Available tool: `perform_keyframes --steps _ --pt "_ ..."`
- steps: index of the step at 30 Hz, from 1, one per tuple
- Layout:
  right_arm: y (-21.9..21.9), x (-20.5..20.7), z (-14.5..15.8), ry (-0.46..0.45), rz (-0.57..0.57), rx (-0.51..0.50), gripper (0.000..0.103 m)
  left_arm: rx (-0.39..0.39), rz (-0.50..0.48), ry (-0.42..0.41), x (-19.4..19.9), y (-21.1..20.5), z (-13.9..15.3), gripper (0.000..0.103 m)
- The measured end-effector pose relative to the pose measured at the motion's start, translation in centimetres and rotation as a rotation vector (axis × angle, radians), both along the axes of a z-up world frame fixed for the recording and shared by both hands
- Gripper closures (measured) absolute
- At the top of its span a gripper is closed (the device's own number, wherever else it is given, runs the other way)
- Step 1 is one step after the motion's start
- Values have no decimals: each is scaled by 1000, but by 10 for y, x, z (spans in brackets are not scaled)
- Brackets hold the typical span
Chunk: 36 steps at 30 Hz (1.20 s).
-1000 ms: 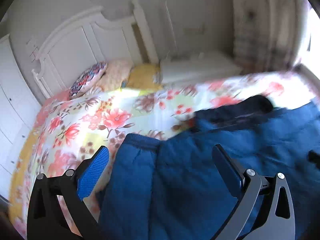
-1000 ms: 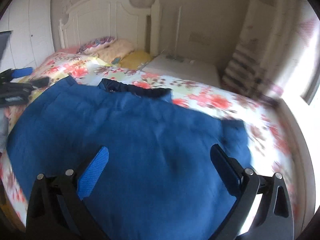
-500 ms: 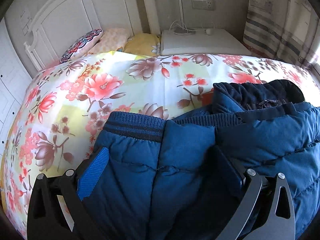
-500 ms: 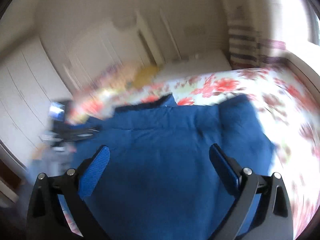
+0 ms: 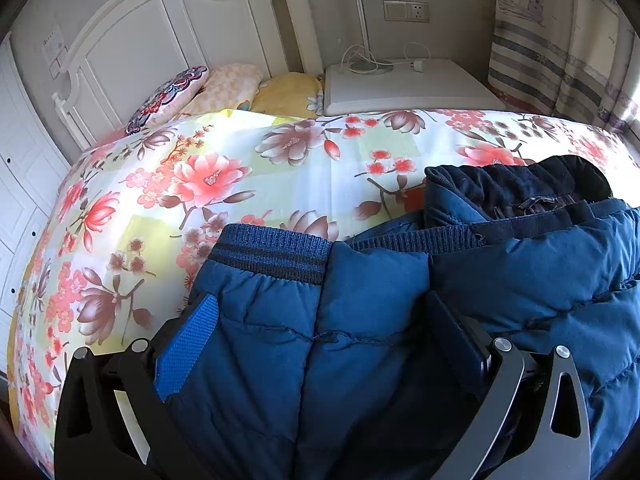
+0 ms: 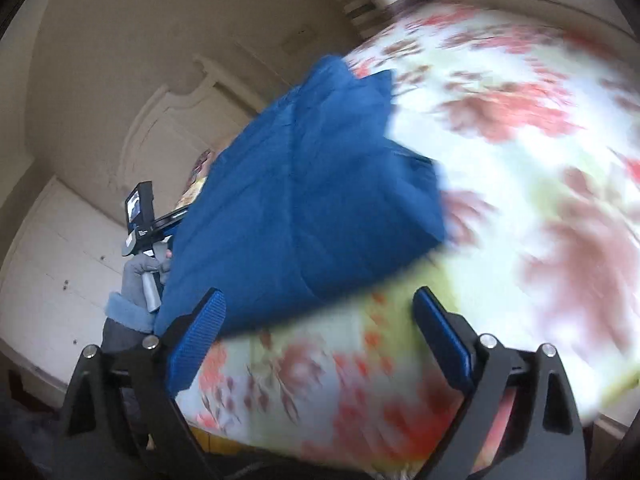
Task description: Fold large clothes
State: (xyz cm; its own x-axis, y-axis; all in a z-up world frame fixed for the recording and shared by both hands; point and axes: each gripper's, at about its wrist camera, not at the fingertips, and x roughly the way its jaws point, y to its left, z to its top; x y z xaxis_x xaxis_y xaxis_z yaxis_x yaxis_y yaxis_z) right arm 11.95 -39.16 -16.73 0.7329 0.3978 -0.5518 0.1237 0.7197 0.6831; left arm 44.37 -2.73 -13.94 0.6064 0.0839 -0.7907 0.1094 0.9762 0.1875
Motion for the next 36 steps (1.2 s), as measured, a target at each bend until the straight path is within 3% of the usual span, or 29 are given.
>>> perform_keyframes --steps 4,7,9,10,11,14,17,20,23,26,27,28,30,33,36 --pt "4 73 2 22 -74 -14 2 4 16 -3 1 1 0 4" --pt "9 106 2 -6 -122 -29 3 6 72 -12 3 8 0 5" --pt "-4 103 0 -65 -143 55 40 -1 87 -18 3 11 1 5" --pt "-11 98 -3 -87 -159 104 71 9 85 -27 1 9 2 5" --pt "-19 90 -7 -131 -143 173 75 25 77 -44 -1 6 4 5" --pt "-20 64 0 -190 -142 162 79 64 29 -129 -22 -14 23 6" --pt "-20 40 11 -235 -148 152 79 -72 -20 -206 -61 -38 61 6" --pt "-27 22 16 -238 -165 130 79 -85 -135 -249 -113 -80 81 6" --pt "-32 8 21 -247 -184 119 79 13 -228 -235 -153 -117 65 5" --pt "-35 -6 30 -264 -202 90 79 83 -330 -157 -183 -145 16 6" --pt "-34 -8 34 -268 -205 70 79 120 -348 -220 -195 -149 4 7" --pt "-32 -9 38 -276 -201 58 78 120 -354 -235 -198 -146 4 7" --pt "-20 -10 55 -294 -199 -14 78 40 -364 -184 -195 -128 16 7" --pt "6 -10 95 -361 -183 -161 78 -136 -234 -253 -198 -57 54 7" --pt "66 -2 147 -444 -112 -432 78 -266 -62 -331 -201 31 82 7"
